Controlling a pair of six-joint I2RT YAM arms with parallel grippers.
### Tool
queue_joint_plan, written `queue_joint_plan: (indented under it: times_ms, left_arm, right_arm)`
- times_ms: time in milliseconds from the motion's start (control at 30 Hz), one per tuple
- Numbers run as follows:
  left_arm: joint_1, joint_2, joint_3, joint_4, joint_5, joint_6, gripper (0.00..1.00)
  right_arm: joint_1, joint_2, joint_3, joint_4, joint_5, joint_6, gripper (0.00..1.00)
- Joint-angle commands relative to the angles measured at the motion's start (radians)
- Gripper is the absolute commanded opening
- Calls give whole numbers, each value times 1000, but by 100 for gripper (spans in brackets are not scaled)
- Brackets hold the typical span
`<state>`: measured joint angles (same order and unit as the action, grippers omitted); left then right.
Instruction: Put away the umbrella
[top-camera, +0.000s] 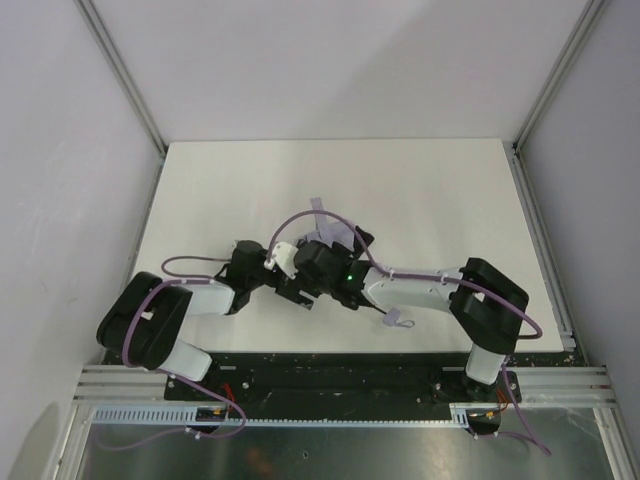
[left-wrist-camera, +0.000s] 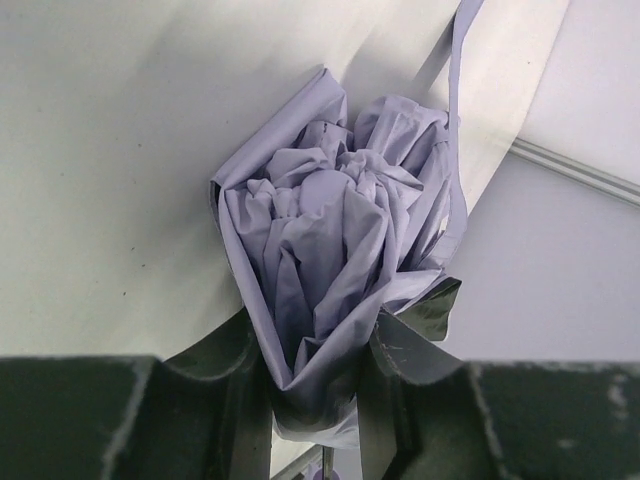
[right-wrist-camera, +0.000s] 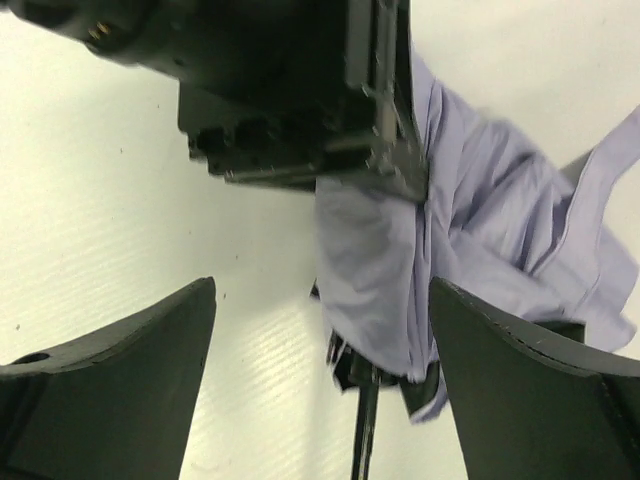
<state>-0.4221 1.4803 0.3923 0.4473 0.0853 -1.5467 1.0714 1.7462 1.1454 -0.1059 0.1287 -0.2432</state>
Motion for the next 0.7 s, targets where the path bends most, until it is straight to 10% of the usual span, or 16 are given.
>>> queue_joint_plan:
  times_ms: [0,300,533,667]
  left_arm:
    - [9,-10,-13,-161,55,-10,0]
    - [22,-29,3,-267,87,-21,0]
    - [23,-82,47,-344,42,18,2]
    - [26,-144,64,-365,-7,59,34]
  right_arm:
    - [25,65,0,173,127,-140,89]
    - [8,230,0,191,252,-155,80]
    - [-2,248,-2,120,198,-83,15]
    - [-51,230,-11,46,6,-10,1]
